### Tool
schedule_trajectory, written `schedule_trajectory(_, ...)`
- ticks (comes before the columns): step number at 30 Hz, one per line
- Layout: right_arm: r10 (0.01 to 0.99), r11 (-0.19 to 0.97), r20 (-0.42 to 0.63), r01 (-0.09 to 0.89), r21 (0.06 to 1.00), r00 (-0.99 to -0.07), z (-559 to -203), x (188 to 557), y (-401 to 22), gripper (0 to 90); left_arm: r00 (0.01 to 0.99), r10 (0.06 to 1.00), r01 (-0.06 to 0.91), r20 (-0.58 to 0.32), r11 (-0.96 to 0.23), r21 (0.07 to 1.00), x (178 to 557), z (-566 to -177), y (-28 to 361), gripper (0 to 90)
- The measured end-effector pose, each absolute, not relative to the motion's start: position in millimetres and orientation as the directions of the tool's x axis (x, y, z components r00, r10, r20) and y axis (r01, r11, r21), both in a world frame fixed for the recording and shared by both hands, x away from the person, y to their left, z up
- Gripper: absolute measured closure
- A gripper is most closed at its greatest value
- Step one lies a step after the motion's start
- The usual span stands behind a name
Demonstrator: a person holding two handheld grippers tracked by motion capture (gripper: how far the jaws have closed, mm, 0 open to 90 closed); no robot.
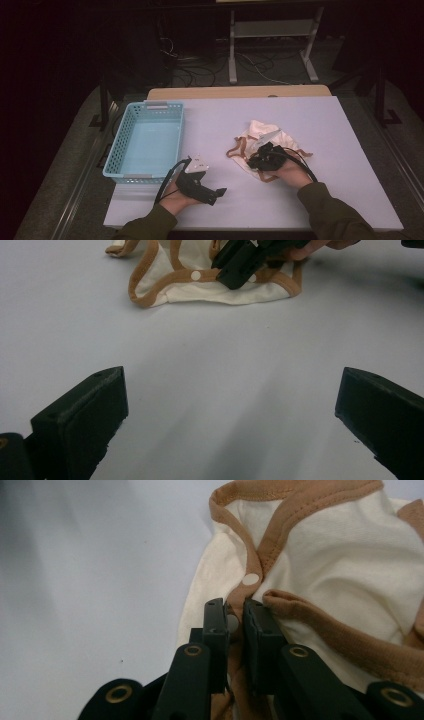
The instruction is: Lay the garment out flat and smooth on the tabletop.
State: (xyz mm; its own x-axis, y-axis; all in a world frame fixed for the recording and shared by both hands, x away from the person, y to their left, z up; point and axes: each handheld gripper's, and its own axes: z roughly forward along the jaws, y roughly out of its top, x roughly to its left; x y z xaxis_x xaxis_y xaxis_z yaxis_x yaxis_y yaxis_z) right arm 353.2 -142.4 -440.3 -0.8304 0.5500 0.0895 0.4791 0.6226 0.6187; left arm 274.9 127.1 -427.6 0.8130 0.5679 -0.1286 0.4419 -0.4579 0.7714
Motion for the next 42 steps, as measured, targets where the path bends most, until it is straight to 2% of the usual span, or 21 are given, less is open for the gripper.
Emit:
schedule_trajectory(19, 0.474, 0.642, 0.117, 0.433, 0.632, -0.873, -430.7, 336.3, -142.5, 80.3, 0.813, 0.567, 0.441, -0.129, -0.457, 0.772, 274.8, -427.4, 127.6, 0.0)
schedule_trajectory(42, 0.338, 0.674, 0.141, 0.344, 0.653, -0.93, -419.4, 290.7, -150.0, 80.4, 0.817, 0.563, 0.436, -0.125, -0.461, 0.772, 273.9, -427.0, 127.6, 0.0)
